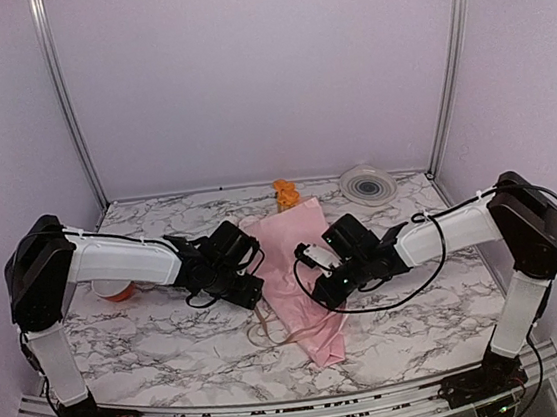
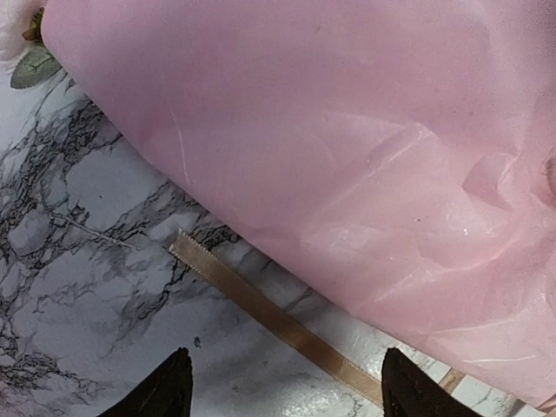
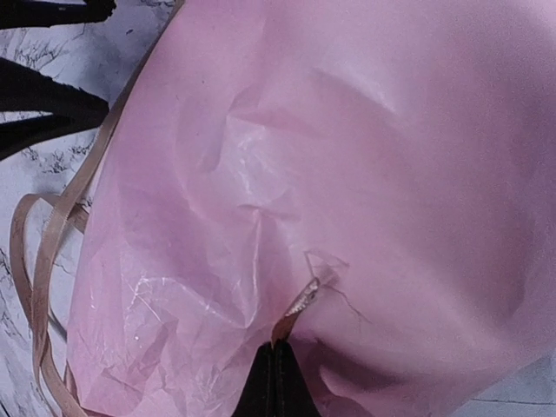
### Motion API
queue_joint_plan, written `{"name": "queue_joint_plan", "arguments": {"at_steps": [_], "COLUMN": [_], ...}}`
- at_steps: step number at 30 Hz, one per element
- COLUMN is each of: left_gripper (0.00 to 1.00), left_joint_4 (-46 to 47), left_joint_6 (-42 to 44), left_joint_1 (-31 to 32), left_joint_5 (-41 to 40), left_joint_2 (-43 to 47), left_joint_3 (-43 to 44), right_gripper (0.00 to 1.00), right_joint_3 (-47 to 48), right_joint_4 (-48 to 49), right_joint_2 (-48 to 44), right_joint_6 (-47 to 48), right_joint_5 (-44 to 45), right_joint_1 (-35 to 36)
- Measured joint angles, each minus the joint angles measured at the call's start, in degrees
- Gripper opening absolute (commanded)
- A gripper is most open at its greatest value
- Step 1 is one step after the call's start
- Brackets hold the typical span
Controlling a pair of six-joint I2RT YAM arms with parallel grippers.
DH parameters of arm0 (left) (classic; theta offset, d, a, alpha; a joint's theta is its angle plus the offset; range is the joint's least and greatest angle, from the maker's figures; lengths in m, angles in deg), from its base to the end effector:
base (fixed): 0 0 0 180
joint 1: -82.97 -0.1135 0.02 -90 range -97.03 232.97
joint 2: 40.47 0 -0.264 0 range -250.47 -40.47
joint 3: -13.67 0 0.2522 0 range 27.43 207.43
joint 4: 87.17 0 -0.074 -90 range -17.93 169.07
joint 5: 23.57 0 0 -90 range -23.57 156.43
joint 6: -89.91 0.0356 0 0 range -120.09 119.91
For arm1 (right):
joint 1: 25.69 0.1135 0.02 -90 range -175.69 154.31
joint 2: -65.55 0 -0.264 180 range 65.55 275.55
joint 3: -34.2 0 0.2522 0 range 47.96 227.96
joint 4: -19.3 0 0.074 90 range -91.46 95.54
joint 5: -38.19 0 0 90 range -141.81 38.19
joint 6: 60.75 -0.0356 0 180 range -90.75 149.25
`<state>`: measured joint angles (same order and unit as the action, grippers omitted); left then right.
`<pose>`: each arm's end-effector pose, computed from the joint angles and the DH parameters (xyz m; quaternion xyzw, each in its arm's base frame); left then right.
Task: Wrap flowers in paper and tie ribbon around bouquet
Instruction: Tie the ribbon around the folded bouquet.
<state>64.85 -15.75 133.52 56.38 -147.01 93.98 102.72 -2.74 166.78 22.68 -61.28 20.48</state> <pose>0.2495 -0.2935 0.1666 0.2585 0.9124 -0.0974 0.3019 0.2358 0.2541 0.1471 -0.3453 0.8852 0.2045 0.2354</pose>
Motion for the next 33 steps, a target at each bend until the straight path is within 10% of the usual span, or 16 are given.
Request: {"name": "queue_joint_plan", "arguments": {"at_steps": [13, 22, 33], "left_gripper": [0.7, 0.0, 0.11], "left_joint_4": [-8.17, -7.78, -4.85], "left_joint_6": [-1.09, -0.09, 1.16], "left_joint_1": [-0.09, -0.57, -0.9], "left_joint_5": [2.8, 3.19, 3.32], "left_joint_2": [-4.55, -6.36, -5.27], "left_joint_3": [3.8, 5.86, 3.74], "right_gripper": [0.0, 0.0, 0.0], "right_joint_3": [-1.07, -5.07, -8.26], "right_joint_4": [4.39, 10.23, 16.7], "right_joint_2": [-2.84, -5.79, -7.08], "right_joint_6": [-6.36, -12.0, -17.9], "right_joint_5": [0.02, -2.27, -8.28], "right_joint_1": [-1.29, -8.35, -15.34]}}
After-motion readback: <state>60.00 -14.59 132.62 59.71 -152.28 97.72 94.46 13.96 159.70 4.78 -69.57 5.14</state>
